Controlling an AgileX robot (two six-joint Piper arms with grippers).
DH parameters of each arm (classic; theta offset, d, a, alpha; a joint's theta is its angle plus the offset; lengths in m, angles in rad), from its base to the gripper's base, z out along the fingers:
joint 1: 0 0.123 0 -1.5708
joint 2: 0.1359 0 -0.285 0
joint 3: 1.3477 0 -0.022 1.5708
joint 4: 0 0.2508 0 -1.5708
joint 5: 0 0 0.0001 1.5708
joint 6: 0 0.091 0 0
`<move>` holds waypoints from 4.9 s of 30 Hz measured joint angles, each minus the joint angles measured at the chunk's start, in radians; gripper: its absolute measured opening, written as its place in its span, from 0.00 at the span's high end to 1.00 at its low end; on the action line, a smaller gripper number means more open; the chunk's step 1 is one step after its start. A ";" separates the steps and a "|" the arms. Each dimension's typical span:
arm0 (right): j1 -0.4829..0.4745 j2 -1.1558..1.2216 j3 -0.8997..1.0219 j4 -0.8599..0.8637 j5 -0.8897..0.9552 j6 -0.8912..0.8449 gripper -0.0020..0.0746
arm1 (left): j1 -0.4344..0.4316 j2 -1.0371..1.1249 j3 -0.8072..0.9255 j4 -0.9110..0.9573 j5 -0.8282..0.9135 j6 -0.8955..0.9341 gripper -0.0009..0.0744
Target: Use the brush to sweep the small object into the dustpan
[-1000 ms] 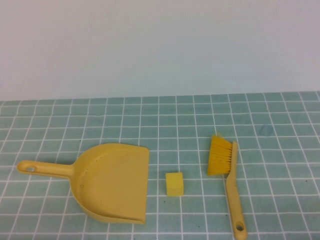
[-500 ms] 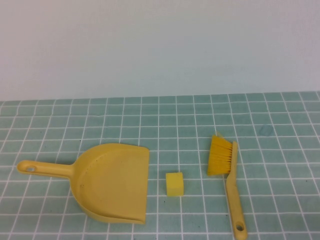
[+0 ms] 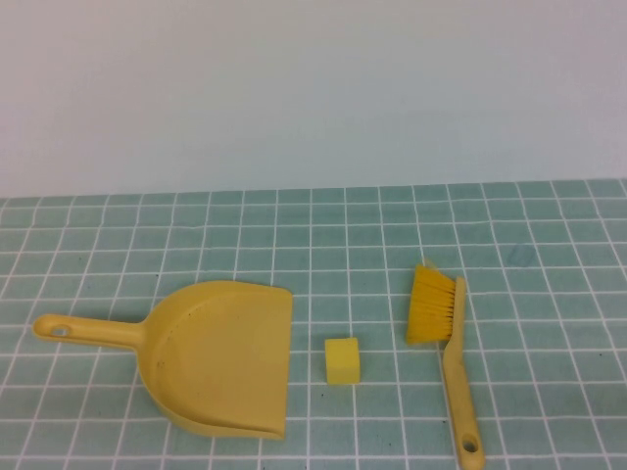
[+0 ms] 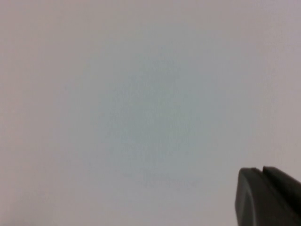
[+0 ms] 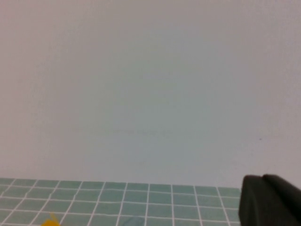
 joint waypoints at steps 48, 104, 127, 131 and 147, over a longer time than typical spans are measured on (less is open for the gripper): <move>0.480 1.710 -1.158 0.217 0.910 0.007 0.97 | 0.000 0.800 -0.528 -0.434 0.888 0.245 0.99; 0.597 2.002 -1.268 -0.071 1.006 0.376 0.45 | -0.030 0.800 -0.528 -0.479 0.862 0.260 0.99; 0.602 1.930 -1.444 -0.084 1.134 0.362 0.73 | -0.030 0.800 -0.528 -1.294 0.900 0.672 0.93; 0.639 1.817 -1.521 -0.061 1.167 0.307 0.73 | -0.030 0.806 -0.528 -1.648 1.004 0.882 0.72; 0.897 1.764 -1.765 0.003 1.187 0.270 0.73 | -0.030 1.030 -0.542 -1.751 1.164 0.981 0.37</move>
